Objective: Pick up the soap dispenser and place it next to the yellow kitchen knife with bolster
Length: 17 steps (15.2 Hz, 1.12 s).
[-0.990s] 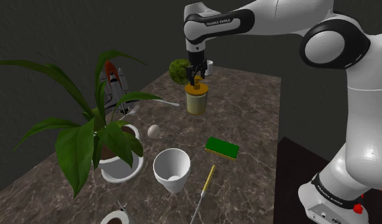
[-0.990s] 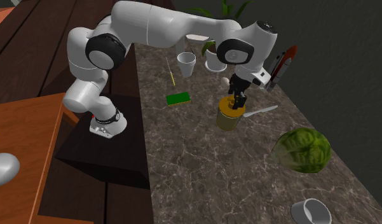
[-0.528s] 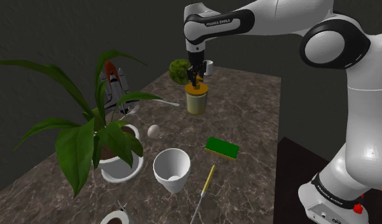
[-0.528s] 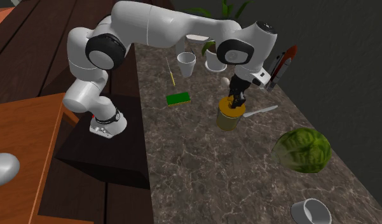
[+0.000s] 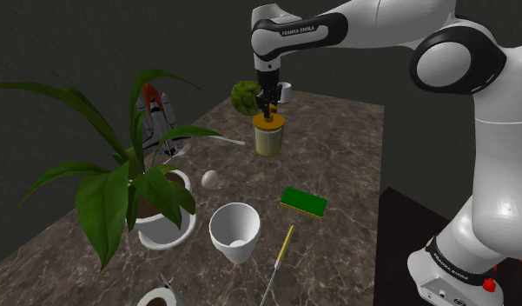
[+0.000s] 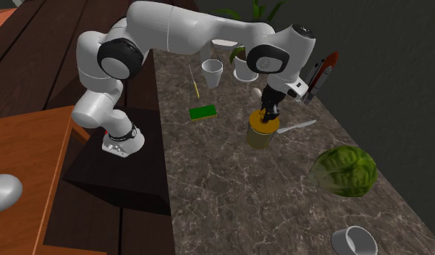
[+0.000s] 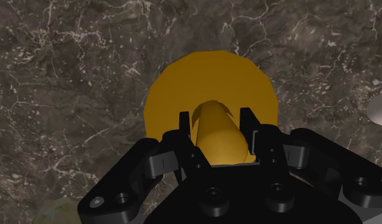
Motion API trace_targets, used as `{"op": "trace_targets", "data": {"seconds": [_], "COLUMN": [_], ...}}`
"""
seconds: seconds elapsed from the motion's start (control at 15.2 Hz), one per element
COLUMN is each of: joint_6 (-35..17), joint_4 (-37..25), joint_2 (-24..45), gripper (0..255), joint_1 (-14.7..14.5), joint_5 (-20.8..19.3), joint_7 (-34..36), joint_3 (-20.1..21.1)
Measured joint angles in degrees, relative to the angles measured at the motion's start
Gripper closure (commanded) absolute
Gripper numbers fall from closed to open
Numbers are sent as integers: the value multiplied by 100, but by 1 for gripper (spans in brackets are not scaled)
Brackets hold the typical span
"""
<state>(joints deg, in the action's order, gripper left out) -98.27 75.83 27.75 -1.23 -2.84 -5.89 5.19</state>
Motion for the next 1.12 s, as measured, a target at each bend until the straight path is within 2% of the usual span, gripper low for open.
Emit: {"op": "trace_targets", "data": {"seconds": [0.53,1.12], "joint_6": [464,1227], "joint_4": [-469,-1367], "joint_2": [11,144], "gripper": [255,255], "joint_1": [-14,-43], "joint_5": [1,-7], "joint_7": [-5,-19], "joint_3": [3,3]}}
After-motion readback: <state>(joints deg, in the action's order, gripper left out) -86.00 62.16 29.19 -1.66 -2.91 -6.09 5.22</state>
